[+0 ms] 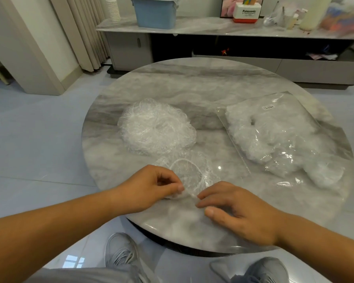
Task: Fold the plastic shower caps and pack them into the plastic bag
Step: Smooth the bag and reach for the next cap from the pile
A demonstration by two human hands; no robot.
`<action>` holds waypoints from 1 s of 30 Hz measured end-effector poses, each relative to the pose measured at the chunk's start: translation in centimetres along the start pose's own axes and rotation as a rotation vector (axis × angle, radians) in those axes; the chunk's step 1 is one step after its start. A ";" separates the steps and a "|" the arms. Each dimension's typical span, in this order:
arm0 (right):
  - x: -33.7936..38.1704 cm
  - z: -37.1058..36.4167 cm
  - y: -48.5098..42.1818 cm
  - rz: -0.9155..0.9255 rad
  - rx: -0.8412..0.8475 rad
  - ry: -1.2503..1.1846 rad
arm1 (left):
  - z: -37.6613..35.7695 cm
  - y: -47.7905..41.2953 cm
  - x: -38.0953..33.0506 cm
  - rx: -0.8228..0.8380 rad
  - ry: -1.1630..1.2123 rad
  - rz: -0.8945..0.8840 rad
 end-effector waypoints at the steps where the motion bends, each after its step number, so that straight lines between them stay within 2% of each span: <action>1: 0.0 0.3 -0.1 -0.014 -0.025 -0.083 | 0.0 -0.2 0.2 -0.042 0.060 0.031; 3: 0.2 0.7 -0.4 -0.019 -0.047 -0.202 | 0.2 -0.7 0.5 -0.116 0.118 0.084; 5: 0.2 0.7 -0.7 -0.025 -0.011 -0.185 | 0.2 -1.2 0.9 -0.170 0.049 0.129; 8: -0.3 0.0 -1.6 -0.086 0.039 0.000 | 0.7 -1.9 1.5 -0.211 -0.171 0.153; 13: -1.4 -0.3 -3.2 -0.172 -0.046 0.134 | 1.5 -2.1 1.1 -0.144 -0.649 0.057; 17: -1.6 0.1 -3.2 -0.218 -0.040 0.176 | 1.7 -2.3 0.4 -0.112 -0.788 0.047; 19: -1.4 0.4 -3.3 -0.216 -0.145 0.215 | 1.7 -2.5 -0.1 -0.115 -0.771 0.045; 23: 0.7 2.0 -3.2 -0.046 -0.476 0.164 | 1.3 -2.8 -1.1 -0.140 -0.599 0.041; 24: 1.2 2.3 -3.2 -0.050 -0.479 0.091 | 1.1 -2.9 -1.3 -0.137 -0.563 0.050; 30: -0.1 1.5 -4.7 -0.338 -0.199 -0.513 | 0.1 -3.4 -0.7 -0.108 -0.199 0.227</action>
Point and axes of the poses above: each hand's wrist, its own y-axis away from the middle knuckle, its own z-axis out of the back of the hand, x = y × z, the point moved 4 cm from there along -y, towards the middle knuckle, and after that the axes turned 9 degrees about -z, right-handed, at the moved point
